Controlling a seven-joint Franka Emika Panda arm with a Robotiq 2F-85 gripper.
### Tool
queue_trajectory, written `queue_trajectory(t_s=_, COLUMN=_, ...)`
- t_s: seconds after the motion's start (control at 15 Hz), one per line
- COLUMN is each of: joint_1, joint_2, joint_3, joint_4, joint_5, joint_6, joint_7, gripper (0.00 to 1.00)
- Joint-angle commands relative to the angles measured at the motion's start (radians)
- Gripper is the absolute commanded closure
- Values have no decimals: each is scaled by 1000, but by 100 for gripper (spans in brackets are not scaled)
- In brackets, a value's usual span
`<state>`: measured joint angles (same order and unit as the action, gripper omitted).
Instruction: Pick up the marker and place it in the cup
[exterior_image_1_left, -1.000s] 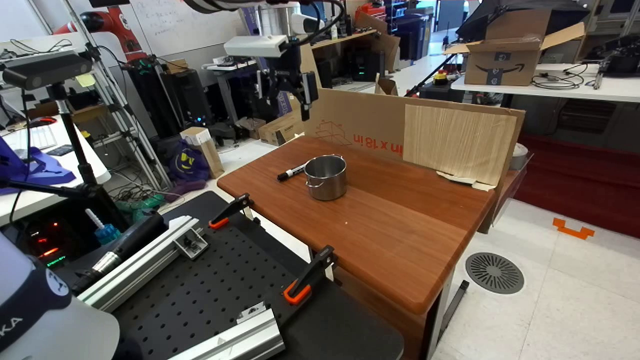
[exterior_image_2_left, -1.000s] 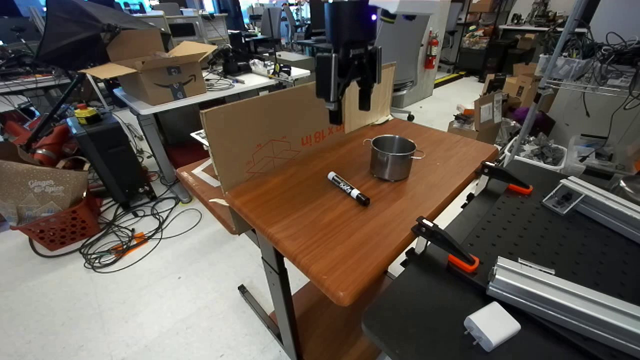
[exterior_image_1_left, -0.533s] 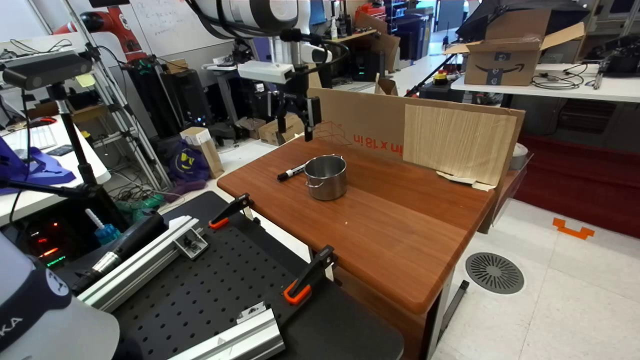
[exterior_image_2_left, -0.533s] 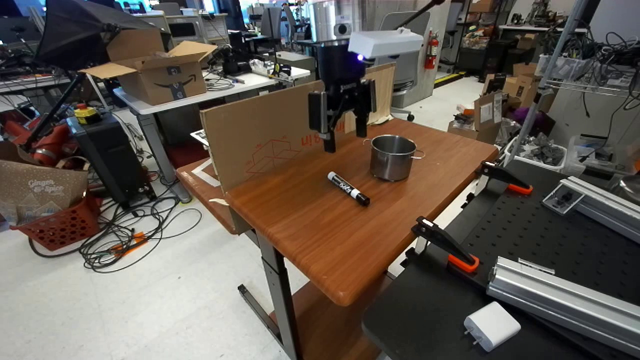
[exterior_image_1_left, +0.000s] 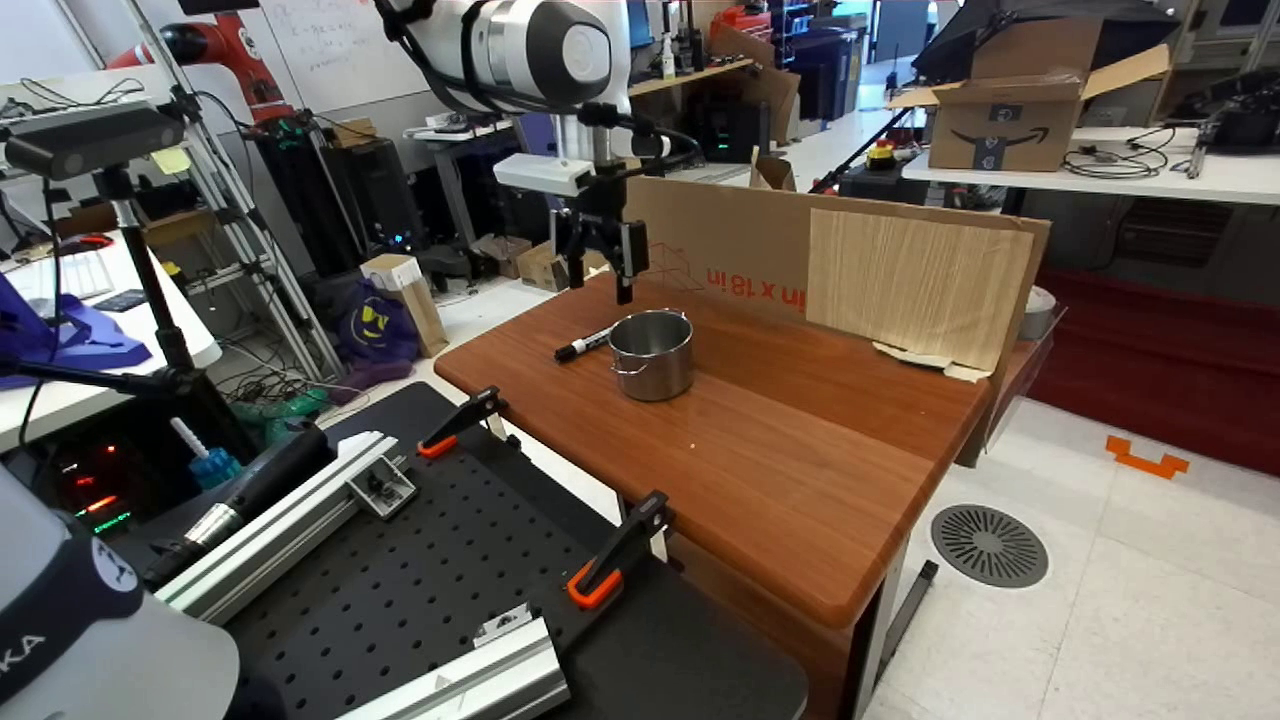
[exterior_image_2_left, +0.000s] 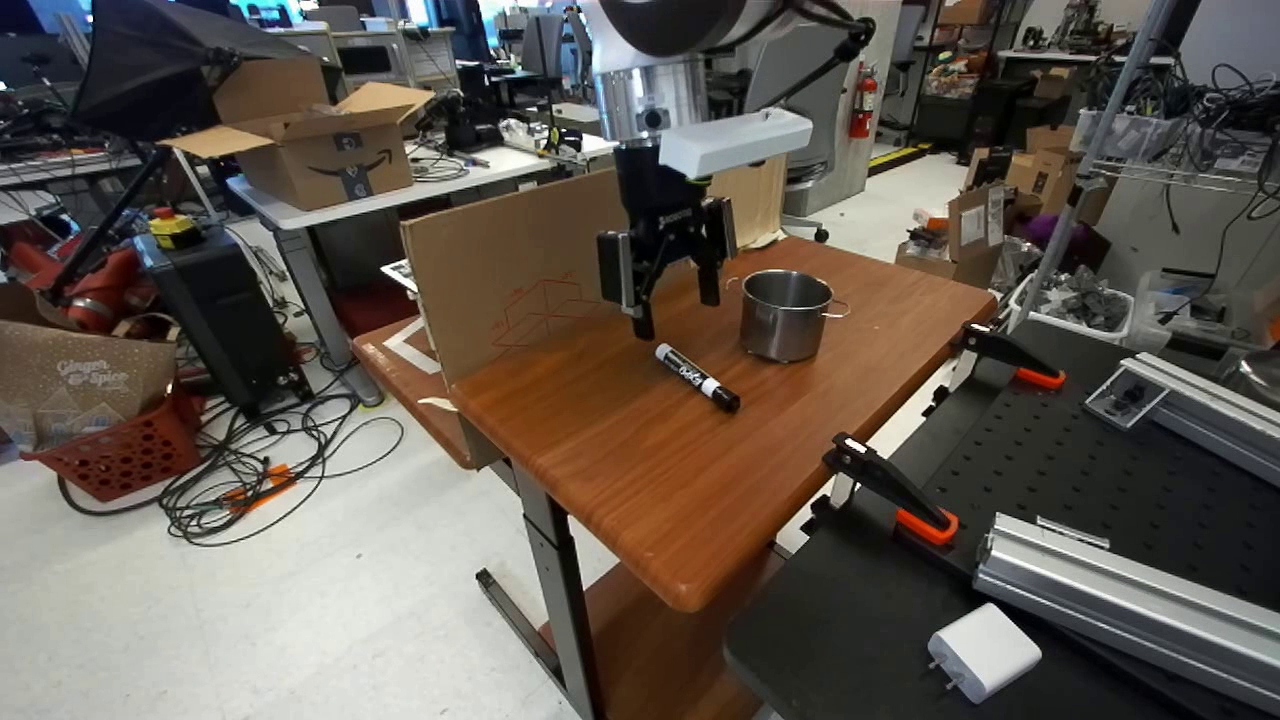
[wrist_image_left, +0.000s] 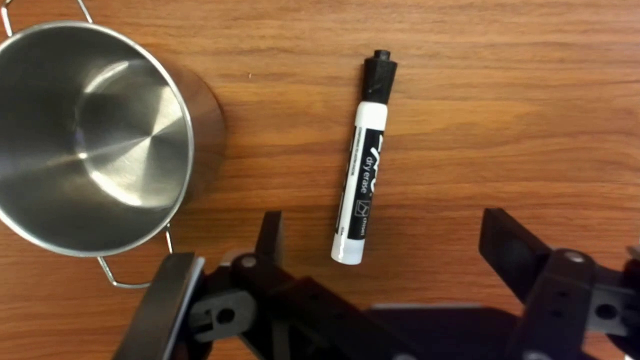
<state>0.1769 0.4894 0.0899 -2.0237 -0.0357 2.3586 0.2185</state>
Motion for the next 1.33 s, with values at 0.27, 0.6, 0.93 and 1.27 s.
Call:
queue_trajectory(t_s=0.27, joint_1=64, joint_2=118, joint_3=-60, joint_4=100, joint_5=-73, joint_6=-1, joint_7=87, gripper=0)
queue_trajectory(t_s=0.6, joint_1=82, joint_2=166, joint_3=-78, joint_4=146, joint_5=-94, joint_6=-13, joint_7=105, gripper=26)
queue_trajectory(t_s=0.93, joint_1=90, joint_2=194, joint_3=-91, joint_4=179, joint_5=-107, joint_6=-24, joint_7=107, gripper=65)
queue_trajectory(t_s=1.27, joint_1=94, joint_2=172, joint_3=-83, joint_4=175, joint_5=-111, joint_6=-20, joint_7=97, gripper=99)
